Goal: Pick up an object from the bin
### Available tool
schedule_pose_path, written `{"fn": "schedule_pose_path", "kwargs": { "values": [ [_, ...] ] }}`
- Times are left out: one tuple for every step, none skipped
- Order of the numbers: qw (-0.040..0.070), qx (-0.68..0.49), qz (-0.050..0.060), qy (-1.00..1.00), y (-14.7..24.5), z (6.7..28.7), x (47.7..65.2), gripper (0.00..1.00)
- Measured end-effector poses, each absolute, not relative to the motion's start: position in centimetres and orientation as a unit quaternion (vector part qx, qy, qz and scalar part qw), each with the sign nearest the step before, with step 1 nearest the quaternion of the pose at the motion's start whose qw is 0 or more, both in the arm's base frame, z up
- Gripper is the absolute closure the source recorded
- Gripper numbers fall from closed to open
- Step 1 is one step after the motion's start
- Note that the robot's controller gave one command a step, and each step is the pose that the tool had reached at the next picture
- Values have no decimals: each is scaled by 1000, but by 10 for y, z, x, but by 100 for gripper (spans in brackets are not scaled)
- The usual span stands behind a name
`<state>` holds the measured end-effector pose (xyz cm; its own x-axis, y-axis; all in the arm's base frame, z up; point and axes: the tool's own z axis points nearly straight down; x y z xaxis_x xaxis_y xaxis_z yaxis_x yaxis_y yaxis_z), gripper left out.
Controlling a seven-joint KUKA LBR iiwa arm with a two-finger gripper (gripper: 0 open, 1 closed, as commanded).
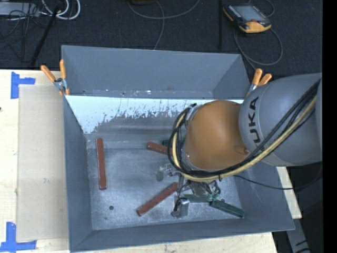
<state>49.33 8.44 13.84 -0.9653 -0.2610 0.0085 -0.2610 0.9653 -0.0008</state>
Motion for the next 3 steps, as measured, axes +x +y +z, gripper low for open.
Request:
{"fn": "schedule_pose_path", "kwargs": {
  "values": [
    [4, 167, 0, -986, 100, 66, 498, 0],
    [0, 165, 0, -986, 100, 70, 499, 100],
    [-4, 156, 0, -988, 109, 228, 507, 100]
  ]
}}
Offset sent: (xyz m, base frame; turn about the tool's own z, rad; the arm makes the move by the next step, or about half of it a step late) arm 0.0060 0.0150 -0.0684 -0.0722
